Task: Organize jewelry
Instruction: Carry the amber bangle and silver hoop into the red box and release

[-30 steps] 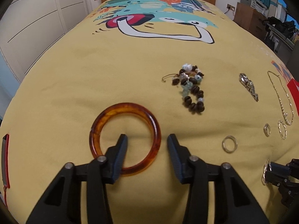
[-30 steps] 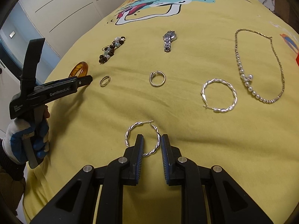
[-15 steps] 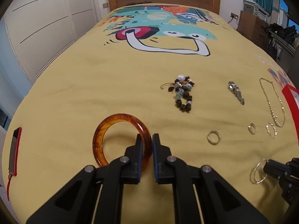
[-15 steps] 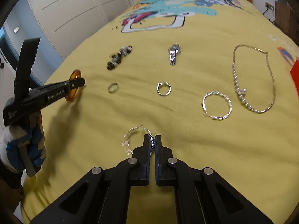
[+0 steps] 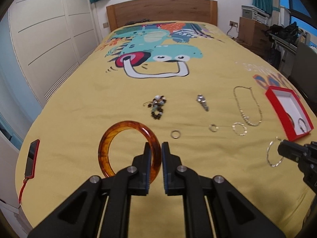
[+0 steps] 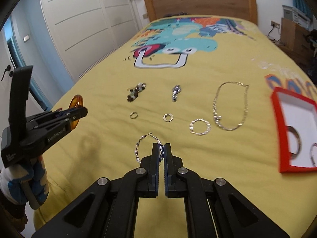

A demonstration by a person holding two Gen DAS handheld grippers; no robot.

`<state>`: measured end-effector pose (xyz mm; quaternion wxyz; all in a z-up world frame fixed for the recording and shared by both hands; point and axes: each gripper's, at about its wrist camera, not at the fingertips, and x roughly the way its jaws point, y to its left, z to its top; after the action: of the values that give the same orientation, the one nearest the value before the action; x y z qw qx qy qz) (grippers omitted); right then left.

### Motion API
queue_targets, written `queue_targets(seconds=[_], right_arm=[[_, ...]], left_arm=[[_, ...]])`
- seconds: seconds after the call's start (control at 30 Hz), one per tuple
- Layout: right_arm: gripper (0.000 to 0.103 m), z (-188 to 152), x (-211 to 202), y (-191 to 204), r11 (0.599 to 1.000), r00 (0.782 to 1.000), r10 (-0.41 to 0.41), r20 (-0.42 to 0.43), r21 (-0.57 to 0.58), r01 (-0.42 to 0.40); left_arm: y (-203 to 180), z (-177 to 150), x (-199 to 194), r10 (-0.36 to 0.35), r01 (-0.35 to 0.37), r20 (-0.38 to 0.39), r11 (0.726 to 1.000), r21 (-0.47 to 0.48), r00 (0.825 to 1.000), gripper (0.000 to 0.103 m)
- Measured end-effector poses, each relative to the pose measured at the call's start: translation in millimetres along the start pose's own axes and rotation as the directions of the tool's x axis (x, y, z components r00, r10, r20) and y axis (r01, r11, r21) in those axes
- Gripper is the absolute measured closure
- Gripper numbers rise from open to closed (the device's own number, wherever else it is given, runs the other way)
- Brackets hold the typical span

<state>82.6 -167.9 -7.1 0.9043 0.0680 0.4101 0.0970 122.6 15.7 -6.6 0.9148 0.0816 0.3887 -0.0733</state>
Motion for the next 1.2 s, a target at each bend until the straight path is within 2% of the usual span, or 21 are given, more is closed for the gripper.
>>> queue_targets(seconds=[0.37, 0.63, 0.93, 1.2], right_arm=[[0.099, -9.8, -77.5, -45.4, 0.994, 0.991, -0.091, 0.102, 0.062, 0.085], [0.099, -21.5, -117.5, -96.8, 0.983, 0.978, -0.154, 0.142, 0.125, 0.136], [0.099, -28.7, -144.0, -181.8, 0.953, 0.957, -0.251, 0.147, 0.211, 0.218], [0.099, -28.5, -123.7, -260.3, 0.925, 0.947, -0.308, 0.090, 0.260, 0.277]], left_arm=[[-74.4, 1.6, -58.0, -0.052, 0.047, 0.050, 0.994, 0.096, 0.997, 0.094], [-139.4, 14.3, -75.9, -0.106, 0.093, 0.063, 0.980, 0.176, 0.992, 0.094], [-222.9, 32.0, -61.3, -0.188, 0.178, 0.017, 0.951, 0.252, 0.982, 0.094], [-309.1, 50.5, -11.3, -0.265, 0.272, -0.064, 0.913, 0.304, 0.962, 0.094]])
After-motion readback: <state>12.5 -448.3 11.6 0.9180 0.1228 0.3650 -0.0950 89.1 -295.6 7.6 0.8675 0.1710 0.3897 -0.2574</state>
